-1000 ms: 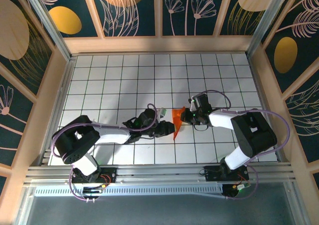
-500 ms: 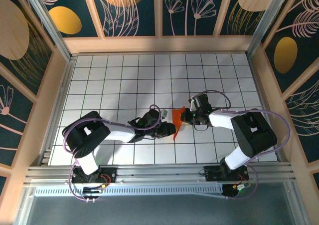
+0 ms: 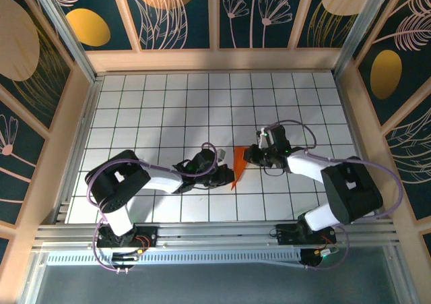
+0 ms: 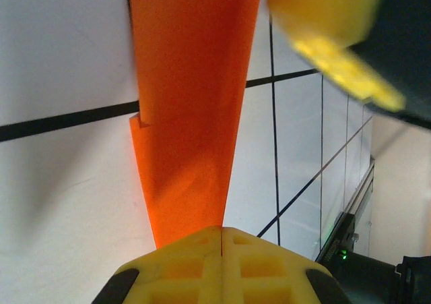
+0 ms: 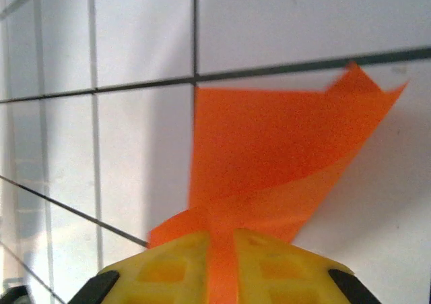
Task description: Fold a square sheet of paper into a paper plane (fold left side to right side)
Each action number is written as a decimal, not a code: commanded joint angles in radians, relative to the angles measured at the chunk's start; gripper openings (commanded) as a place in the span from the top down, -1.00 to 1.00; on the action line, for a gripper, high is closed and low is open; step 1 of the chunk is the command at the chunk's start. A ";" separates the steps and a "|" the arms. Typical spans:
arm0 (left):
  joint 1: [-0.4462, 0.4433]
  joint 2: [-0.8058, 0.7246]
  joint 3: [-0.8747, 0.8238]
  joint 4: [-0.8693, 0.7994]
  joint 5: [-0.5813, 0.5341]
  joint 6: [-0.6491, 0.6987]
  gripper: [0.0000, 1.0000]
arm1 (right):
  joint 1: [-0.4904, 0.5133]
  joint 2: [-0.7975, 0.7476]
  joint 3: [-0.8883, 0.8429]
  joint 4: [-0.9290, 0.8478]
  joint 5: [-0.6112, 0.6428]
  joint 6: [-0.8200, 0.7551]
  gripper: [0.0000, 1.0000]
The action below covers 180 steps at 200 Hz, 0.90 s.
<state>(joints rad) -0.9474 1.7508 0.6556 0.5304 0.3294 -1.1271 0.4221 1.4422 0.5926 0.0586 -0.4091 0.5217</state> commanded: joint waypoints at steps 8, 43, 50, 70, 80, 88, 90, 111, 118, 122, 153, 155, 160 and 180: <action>0.006 -0.031 -0.023 0.010 -0.007 0.032 0.96 | -0.038 -0.067 -0.017 -0.015 -0.041 -0.025 0.52; 0.006 -0.030 -0.030 0.000 -0.013 0.052 0.96 | -0.047 -0.067 -0.025 -0.018 -0.079 -0.036 0.55; 0.005 -0.031 -0.033 0.003 -0.015 0.055 0.96 | -0.048 -0.065 -0.029 -0.007 -0.088 -0.031 0.56; 0.004 -0.028 -0.045 0.015 -0.017 0.064 0.96 | -0.047 -0.051 -0.036 0.024 -0.119 -0.018 0.58; 0.001 -0.027 -0.053 0.025 -0.018 0.067 0.96 | -0.047 -0.041 -0.031 0.030 -0.133 -0.017 0.60; 0.001 -0.025 -0.059 0.032 -0.019 0.067 0.96 | -0.045 -0.032 -0.030 0.032 -0.135 -0.017 0.61; 0.000 -0.025 -0.061 0.034 -0.019 0.067 0.96 | -0.046 -0.031 -0.029 0.031 -0.135 -0.017 0.61; -0.007 -0.022 -0.073 0.047 -0.024 0.069 0.96 | -0.046 -0.014 -0.024 0.031 -0.133 -0.018 0.63; -0.008 -0.021 -0.076 0.050 -0.026 0.068 0.96 | -0.045 -0.008 -0.024 0.034 -0.135 -0.018 0.65; -0.007 -0.020 -0.078 0.052 -0.026 0.068 0.96 | -0.046 -0.004 -0.024 0.036 -0.135 -0.019 0.66; -0.008 -0.019 -0.086 0.065 -0.027 0.066 0.96 | -0.037 0.023 -0.026 0.061 -0.132 -0.015 0.73; -0.009 -0.020 -0.087 0.066 -0.027 0.066 0.96 | -0.035 0.024 -0.028 0.063 -0.132 -0.014 0.73; -0.011 -0.020 -0.088 0.068 -0.027 0.066 0.96 | -0.035 0.026 -0.029 0.067 -0.130 -0.014 0.73; -0.010 -0.022 -0.092 0.069 -0.030 0.065 0.96 | -0.034 0.041 -0.030 0.077 -0.123 -0.012 0.74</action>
<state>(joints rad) -0.9504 1.7390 0.5777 0.5732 0.3138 -1.0779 0.3794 1.4635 0.5701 0.0940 -0.5251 0.5049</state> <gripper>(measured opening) 0.048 0.134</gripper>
